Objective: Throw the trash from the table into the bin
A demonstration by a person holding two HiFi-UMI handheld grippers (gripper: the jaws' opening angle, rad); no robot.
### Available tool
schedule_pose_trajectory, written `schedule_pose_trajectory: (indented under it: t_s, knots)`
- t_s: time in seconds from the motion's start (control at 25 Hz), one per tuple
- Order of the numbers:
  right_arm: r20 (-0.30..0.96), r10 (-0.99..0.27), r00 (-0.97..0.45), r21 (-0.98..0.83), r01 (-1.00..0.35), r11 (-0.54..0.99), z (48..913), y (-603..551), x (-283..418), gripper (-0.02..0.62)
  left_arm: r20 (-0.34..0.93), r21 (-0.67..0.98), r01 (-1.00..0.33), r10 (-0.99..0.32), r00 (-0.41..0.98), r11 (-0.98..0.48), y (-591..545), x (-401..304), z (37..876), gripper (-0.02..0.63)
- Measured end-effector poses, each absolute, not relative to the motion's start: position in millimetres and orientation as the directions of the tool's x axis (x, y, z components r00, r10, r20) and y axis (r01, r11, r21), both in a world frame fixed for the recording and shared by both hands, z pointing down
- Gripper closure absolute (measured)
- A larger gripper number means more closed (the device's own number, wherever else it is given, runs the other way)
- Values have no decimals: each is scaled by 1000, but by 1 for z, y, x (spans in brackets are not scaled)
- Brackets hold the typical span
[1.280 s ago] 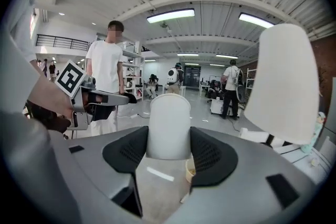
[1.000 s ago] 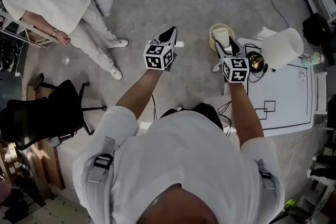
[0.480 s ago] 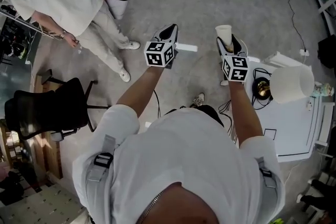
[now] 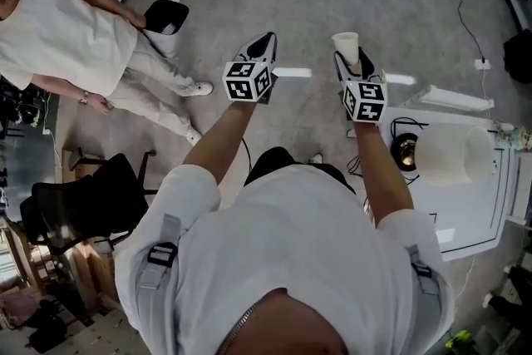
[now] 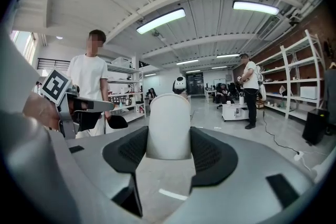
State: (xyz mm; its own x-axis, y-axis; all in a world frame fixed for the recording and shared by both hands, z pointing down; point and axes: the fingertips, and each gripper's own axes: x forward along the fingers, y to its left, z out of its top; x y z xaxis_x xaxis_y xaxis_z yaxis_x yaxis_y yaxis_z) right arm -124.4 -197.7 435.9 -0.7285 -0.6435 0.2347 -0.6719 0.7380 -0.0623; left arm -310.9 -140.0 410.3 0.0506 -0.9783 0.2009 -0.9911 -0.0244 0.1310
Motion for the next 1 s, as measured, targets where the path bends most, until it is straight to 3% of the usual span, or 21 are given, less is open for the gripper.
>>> schedule_pose_trajectory:
  t_s: [0.68, 1.0]
  knots:
    - [409, -841, -353, -63, -931, 360, 501, -325, -84, 337, 293, 226, -886, -839, 459, -406, -345, -289, 476, 595]
    - [499, -827, -257, -93, -965, 244, 555, -357, -68, 337, 379, 259, -868, -782, 494, -423, -390, -293, 528, 595]
